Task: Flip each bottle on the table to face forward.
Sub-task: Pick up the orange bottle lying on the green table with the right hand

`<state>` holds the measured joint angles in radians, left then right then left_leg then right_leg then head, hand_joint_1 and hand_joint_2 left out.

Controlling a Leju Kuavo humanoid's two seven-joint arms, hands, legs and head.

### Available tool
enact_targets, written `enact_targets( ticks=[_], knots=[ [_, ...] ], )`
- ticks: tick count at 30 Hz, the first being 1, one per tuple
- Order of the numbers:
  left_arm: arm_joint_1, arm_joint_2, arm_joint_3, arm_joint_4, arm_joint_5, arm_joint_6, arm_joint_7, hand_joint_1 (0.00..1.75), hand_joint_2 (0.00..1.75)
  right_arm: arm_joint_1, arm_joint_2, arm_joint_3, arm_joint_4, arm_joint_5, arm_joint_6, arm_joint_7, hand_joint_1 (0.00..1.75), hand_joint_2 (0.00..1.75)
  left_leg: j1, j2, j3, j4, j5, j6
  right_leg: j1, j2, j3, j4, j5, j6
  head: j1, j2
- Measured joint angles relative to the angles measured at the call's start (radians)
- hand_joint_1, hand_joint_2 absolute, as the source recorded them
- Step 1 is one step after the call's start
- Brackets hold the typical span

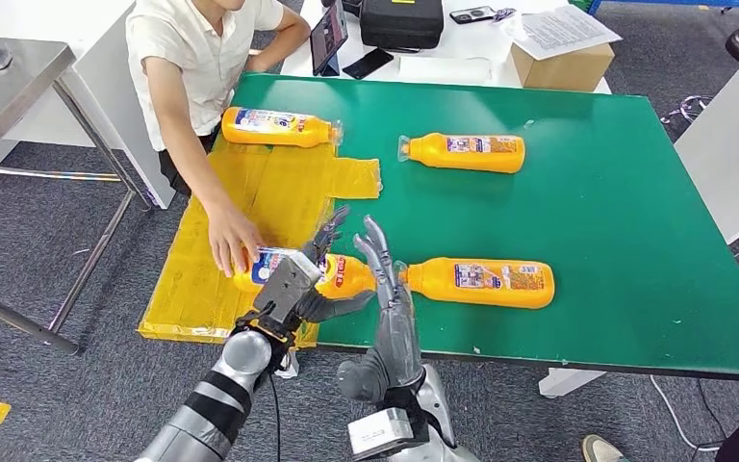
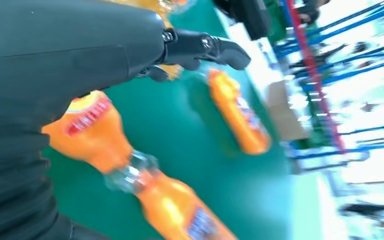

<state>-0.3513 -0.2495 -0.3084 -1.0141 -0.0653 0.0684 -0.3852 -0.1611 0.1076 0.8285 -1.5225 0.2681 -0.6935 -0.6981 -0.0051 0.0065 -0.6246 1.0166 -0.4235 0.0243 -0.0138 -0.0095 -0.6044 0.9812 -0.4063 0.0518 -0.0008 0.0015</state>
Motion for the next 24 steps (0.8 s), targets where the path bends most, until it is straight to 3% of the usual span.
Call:
enact_targets(
  ticks=[7, 12, 15, 20, 24],
  knots=[
    [0.043, 0.002, -0.012, -0.069, 0.214, 0.072, 0.032, 0.00, 1.75, 0.019, -0.019, 0.010, -0.112, -0.043, 0.002, 0.000, 0.00, 1.75, 0.000, 0.000, 0.000, 0.000, 0.001, 0.000, 0.000, 0.000, 0.000, 0.001, 0.000, 0.000, 0.000, 0.000],
    [0.041, 0.011, -0.011, -0.074, 0.353, 0.095, 0.043, 0.00, 1.75, 0.031, -0.026, 0.010, -0.192, 0.055, 0.001, -0.001, 0.00, 1.75, 0.000, 0.000, 0.000, 0.000, 0.001, 0.000, 0.000, 0.000, 0.000, 0.001, 0.000, 0.000, 0.000, 0.000],
    [0.035, 0.013, -0.010, -0.075, 0.430, 0.097, 0.049, 0.00, 1.75, 0.048, -0.020, -0.005, -0.224, 0.182, 0.000, -0.001, 0.00, 1.75, 0.000, 0.000, 0.000, 0.000, 0.001, 0.000, 0.000, 0.000, 0.000, 0.001, 0.000, 0.000, 0.000, 0.000],
    [0.059, 0.020, -0.021, -0.117, 0.465, 0.140, 0.021, 0.00, 1.75, 0.125, 0.010, -0.166, -0.222, 0.517, 0.000, 0.000, 0.00, 1.75, 0.000, 0.000, 0.000, 0.000, 0.001, 0.000, 0.000, 0.000, 0.001, 0.000, 0.000, 0.000, 0.000, 0.000],
    [0.152, 0.036, -0.024, -0.215, 0.385, 0.220, -0.037, 0.00, 1.75, 0.203, 0.013, -0.402, -0.200, 0.615, -0.001, 0.002, 0.00, 1.75, 0.000, -0.001, 0.000, 0.000, 0.000, 0.000, 0.000, 0.000, 0.001, 0.000, 0.000, 0.000, 0.000, 0.000]
  ],
)
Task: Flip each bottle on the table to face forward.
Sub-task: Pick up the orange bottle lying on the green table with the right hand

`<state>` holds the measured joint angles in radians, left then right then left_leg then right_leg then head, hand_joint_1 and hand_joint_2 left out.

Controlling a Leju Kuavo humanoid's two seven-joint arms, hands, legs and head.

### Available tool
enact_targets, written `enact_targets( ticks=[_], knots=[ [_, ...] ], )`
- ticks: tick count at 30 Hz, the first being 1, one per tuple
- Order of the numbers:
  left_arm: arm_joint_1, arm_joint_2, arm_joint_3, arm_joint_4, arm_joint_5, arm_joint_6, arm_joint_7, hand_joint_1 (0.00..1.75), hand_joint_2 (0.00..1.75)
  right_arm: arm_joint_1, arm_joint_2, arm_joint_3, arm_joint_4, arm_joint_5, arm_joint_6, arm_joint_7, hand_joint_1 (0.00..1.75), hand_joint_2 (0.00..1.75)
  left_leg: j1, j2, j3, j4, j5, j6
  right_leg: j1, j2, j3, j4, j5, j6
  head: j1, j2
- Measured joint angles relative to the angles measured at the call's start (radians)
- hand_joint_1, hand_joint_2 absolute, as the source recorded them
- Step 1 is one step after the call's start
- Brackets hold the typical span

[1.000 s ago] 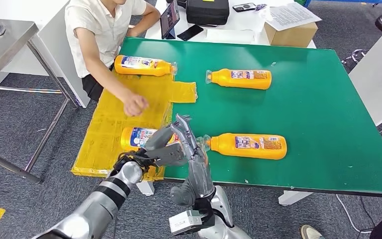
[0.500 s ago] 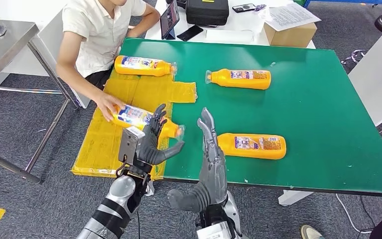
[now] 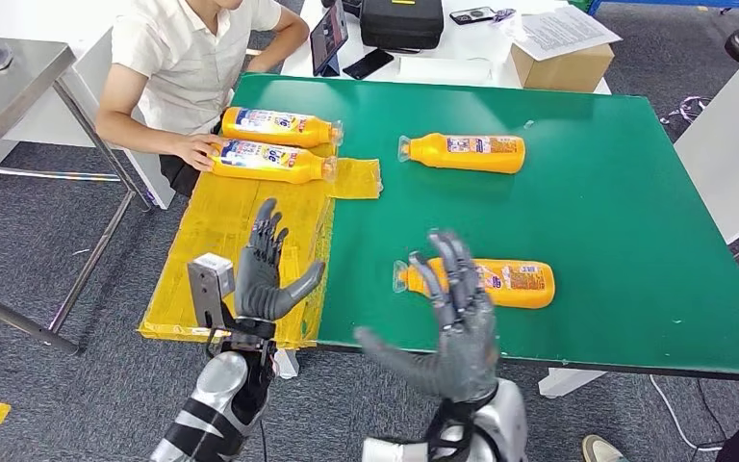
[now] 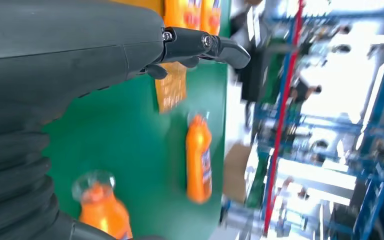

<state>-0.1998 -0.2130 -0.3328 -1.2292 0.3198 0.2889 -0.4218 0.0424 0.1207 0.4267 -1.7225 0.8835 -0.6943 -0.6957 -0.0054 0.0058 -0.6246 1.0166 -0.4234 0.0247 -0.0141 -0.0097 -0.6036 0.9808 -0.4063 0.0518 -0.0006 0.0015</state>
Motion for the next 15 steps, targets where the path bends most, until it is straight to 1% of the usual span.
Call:
enact_targets(
  ticks=[4, 8, 11, 15],
  knots=[
    [0.126, 0.023, 0.002, -0.120, -0.081, 0.025, -0.030, 0.00, 1.75, 0.068, -0.008, -0.246, 0.024, 0.050, 0.000, 0.001, 0.00, 1.75, 0.000, 0.000, 0.000, 0.000, -0.002, 0.002, 0.000, 0.000, 0.000, -0.001, 0.000, 0.000, 0.000, 0.000],
    [0.223, 0.037, 0.004, -0.216, -0.126, 0.025, -0.034, 0.00, 1.75, 0.094, -0.025, -0.434, 0.076, 0.075, 0.000, 0.001, 0.00, 1.75, 0.000, 0.000, 0.000, 0.000, -0.002, 0.002, 0.000, 0.000, -0.001, -0.001, -0.001, 0.000, 0.000, 0.000],
    [0.260, 0.042, 0.006, -0.258, -0.133, 0.025, -0.034, 0.00, 1.75, 0.097, -0.036, -0.515, 0.108, 0.077, 0.000, 0.001, 0.00, 1.75, 0.000, 0.000, 0.000, 0.000, -0.003, 0.002, 0.000, 0.000, 0.000, -0.001, -0.001, 0.000, 0.000, 0.000],
    [0.281, 0.046, 0.009, -0.290, -0.137, 0.022, -0.032, 0.00, 1.75, 0.095, -0.044, -0.574, 0.140, 0.085, 0.000, 0.001, 0.00, 1.75, 0.000, 0.001, 0.000, 0.000, -0.002, 0.002, 0.000, 0.000, 0.000, -0.001, 0.000, 0.000, 0.000, 0.000]
  ],
)
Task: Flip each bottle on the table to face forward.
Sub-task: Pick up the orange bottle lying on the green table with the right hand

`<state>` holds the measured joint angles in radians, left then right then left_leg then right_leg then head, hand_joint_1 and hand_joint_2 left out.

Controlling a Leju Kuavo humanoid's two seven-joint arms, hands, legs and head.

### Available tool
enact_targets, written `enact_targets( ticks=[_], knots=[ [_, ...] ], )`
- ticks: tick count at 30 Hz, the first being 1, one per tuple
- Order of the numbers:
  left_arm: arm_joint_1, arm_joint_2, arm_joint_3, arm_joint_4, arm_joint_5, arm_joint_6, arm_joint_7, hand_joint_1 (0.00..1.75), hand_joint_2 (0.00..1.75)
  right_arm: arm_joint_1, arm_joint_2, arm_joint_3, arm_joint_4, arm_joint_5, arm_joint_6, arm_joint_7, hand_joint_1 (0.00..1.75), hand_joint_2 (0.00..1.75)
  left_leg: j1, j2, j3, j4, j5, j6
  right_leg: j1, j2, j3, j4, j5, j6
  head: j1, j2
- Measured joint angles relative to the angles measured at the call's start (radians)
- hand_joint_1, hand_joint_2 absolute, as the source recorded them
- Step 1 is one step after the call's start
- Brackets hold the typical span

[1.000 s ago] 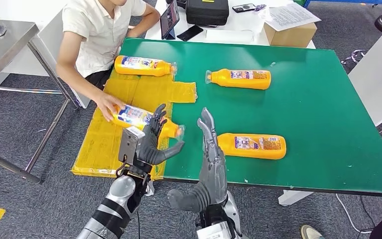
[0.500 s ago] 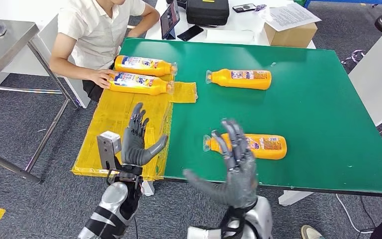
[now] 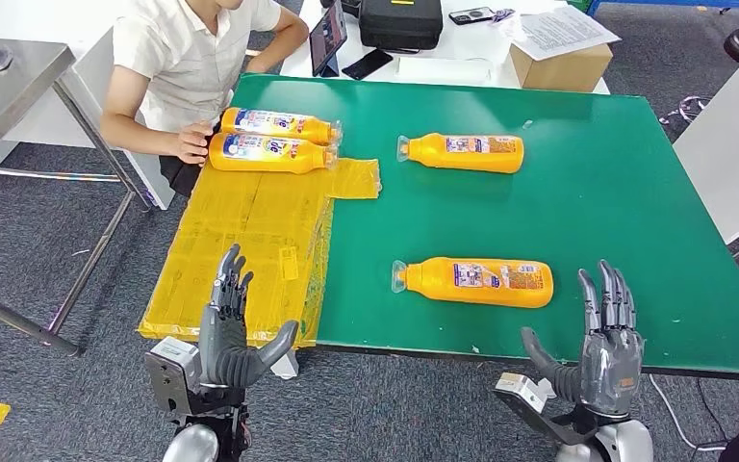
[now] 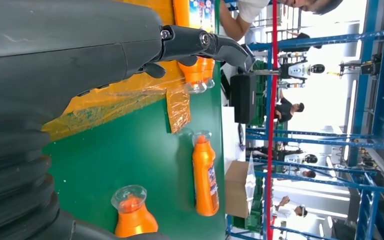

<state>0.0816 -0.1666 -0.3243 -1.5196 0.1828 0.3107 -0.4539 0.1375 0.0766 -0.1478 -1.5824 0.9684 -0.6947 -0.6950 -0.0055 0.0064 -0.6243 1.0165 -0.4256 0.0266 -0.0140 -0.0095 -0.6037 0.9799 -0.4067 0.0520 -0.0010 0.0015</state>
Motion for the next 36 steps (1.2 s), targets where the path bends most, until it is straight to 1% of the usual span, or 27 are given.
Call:
enact_targets(
  ticks=[4, 8, 12, 16, 20, 24, 31, 34, 36],
  knots=[
    [0.012, 0.000, -0.007, -0.019, -0.012, -0.010, 0.004, 0.00, 1.75, -0.029, -0.018, -0.031, 0.060, 0.014, 0.000, 0.010, 0.00, 1.75, 0.000, 0.000, 0.000, 0.000, 0.000, 0.000, 0.000, 0.000, 0.001, 0.000, 0.000, 0.000, 0.000, 0.000],
    [0.016, 0.000, -0.019, -0.022, -0.019, -0.008, 0.003, 0.00, 1.75, -0.103, -0.069, -0.018, 0.187, 0.001, 0.001, 0.077, 0.00, 1.75, 0.000, 0.000, 0.000, 0.000, 0.001, 0.000, 0.000, 0.000, 0.001, 0.000, 0.001, 0.000, 0.000, 0.000],
    [0.014, 0.000, -0.035, -0.022, -0.019, -0.008, 0.003, 0.00, 1.75, -0.201, -0.125, 0.061, 0.345, -0.078, 0.012, 0.131, 0.00, 1.75, -0.001, 0.000, 0.001, 0.000, 0.001, 0.001, -0.001, 0.000, 0.001, 0.000, 0.001, 0.001, 0.000, 0.000],
    [0.002, -0.002, -0.049, -0.015, -0.025, -0.016, 0.002, 0.00, 1.75, -0.300, -0.156, 0.160, 0.475, -0.105, 0.061, 0.171, 0.00, 1.75, -0.001, 0.001, 0.001, 0.000, 0.002, 0.001, -0.001, 0.000, 0.001, 0.000, 0.001, 0.001, 0.000, 0.000],
    [-0.022, -0.007, -0.066, 0.001, -0.049, -0.025, 0.002, 0.00, 1.75, -0.398, -0.166, 0.247, 0.603, -0.112, 0.106, 0.197, 0.00, 1.75, 0.000, 0.000, 0.001, 0.000, 0.002, 0.001, 0.000, 0.000, 0.001, 0.001, 0.001, 0.001, 0.000, 0.000],
    [-0.043, -0.010, -0.080, 0.019, -0.058, -0.031, 0.002, 0.00, 1.75, -0.458, -0.165, 0.298, 0.704, -0.113, 0.113, 0.203, 0.00, 1.75, 0.000, 0.000, 0.001, 0.000, 0.002, 0.001, 0.000, 0.000, 0.001, 0.001, 0.001, 0.001, 0.000, 0.000],
    [-0.053, -0.011, -0.085, 0.038, -0.059, -0.036, 0.004, 0.00, 1.75, -0.495, -0.165, 0.337, 0.786, -0.099, 0.112, 0.217, 0.00, 1.75, -0.001, 0.000, 0.001, 0.000, 0.002, 0.001, -0.001, 0.000, 0.001, 0.000, 0.001, 0.001, 0.000, 0.000],
    [-0.056, -0.012, -0.087, 0.040, -0.062, -0.039, 0.014, 0.00, 1.75, -0.511, -0.167, 0.359, 0.821, -0.053, 0.116, 0.267, 0.00, 1.75, -0.001, 0.000, 0.001, 0.000, 0.002, 0.001, 0.000, 0.000, 0.001, 0.000, 0.001, 0.001, 0.000, 0.000],
    [-0.056, -0.013, -0.087, 0.041, -0.070, -0.041, 0.022, 0.00, 1.75, -0.519, -0.173, 0.380, 0.840, -0.020, 0.136, 0.306, 0.00, 1.75, -0.001, 0.000, 0.001, 0.000, 0.002, 0.001, 0.000, 0.000, 0.001, 0.000, 0.001, 0.001, 0.000, 0.000]
  ],
)
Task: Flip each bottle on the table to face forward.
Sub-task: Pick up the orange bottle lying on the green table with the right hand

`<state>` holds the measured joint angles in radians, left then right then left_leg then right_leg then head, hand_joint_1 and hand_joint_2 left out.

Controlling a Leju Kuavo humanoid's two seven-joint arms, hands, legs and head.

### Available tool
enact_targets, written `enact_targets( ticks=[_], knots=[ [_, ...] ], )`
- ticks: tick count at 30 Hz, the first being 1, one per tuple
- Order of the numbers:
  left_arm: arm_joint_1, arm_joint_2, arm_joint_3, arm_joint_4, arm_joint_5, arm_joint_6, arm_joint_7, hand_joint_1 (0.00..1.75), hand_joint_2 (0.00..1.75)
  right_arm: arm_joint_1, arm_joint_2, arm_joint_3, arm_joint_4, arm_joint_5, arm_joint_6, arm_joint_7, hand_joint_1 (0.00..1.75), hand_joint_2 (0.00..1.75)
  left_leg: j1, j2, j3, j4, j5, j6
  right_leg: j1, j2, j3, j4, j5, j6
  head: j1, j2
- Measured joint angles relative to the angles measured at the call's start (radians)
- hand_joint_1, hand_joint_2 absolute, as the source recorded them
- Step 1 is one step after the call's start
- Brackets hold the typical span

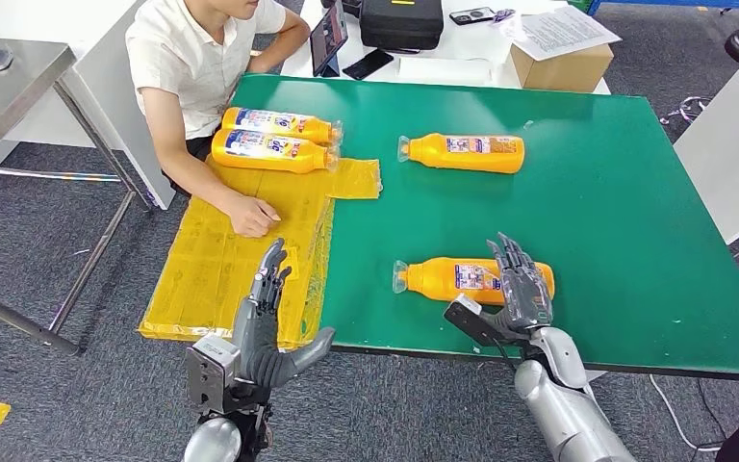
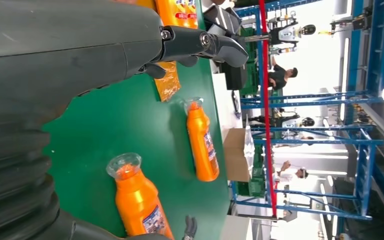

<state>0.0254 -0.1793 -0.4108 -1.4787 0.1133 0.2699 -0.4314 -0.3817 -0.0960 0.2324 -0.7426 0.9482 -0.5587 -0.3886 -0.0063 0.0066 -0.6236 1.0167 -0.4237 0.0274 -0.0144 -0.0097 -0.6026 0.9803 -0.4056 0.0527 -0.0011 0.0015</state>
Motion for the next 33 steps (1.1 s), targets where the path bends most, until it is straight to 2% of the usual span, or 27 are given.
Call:
enact_targets(
  ticks=[7, 14, 26, 33],
  knots=[
    [0.006, -0.001, 0.000, 0.000, -0.026, -0.008, 0.021, 0.00, 1.75, -0.009, -0.029, 0.073, 0.005, 0.067, 0.087, 0.104, 0.00, 1.75, 0.000, 0.000, 0.000, 0.000, 0.000, 0.000, 0.000, 0.000, 0.000, 0.000, 0.000, 0.000, 0.000, 0.000],
    [0.027, -0.001, 0.003, -0.007, -0.056, -0.016, 0.036, 0.00, 1.75, -0.020, -0.077, 0.143, -0.051, 0.167, 0.181, 0.257, 0.00, 1.75, 0.000, -0.001, 0.003, 0.000, 0.000, 0.000, 0.000, 0.000, 0.003, -0.001, 0.000, 0.000, 0.000, 0.000],
    [0.043, -0.004, 0.006, -0.019, -0.060, -0.020, 0.043, 0.00, 1.75, -0.019, -0.128, 0.195, -0.121, 0.211, 0.230, 0.314, 0.00, 1.75, 0.000, -0.001, 0.004, 0.000, 0.000, 0.000, 0.000, -0.001, 0.004, 0.000, 0.000, 0.000, 0.000, 0.000],
    [0.046, -0.004, 0.005, -0.032, -0.060, -0.032, 0.052, 0.00, 1.75, -0.013, -0.137, 0.220, -0.149, 0.214, 0.242, 0.323, 0.00, 1.75, 0.000, -0.001, 0.004, 0.000, 0.000, 0.000, 0.000, -0.001, 0.004, 0.000, 0.000, 0.000, 0.000, 0.000]
  ],
)
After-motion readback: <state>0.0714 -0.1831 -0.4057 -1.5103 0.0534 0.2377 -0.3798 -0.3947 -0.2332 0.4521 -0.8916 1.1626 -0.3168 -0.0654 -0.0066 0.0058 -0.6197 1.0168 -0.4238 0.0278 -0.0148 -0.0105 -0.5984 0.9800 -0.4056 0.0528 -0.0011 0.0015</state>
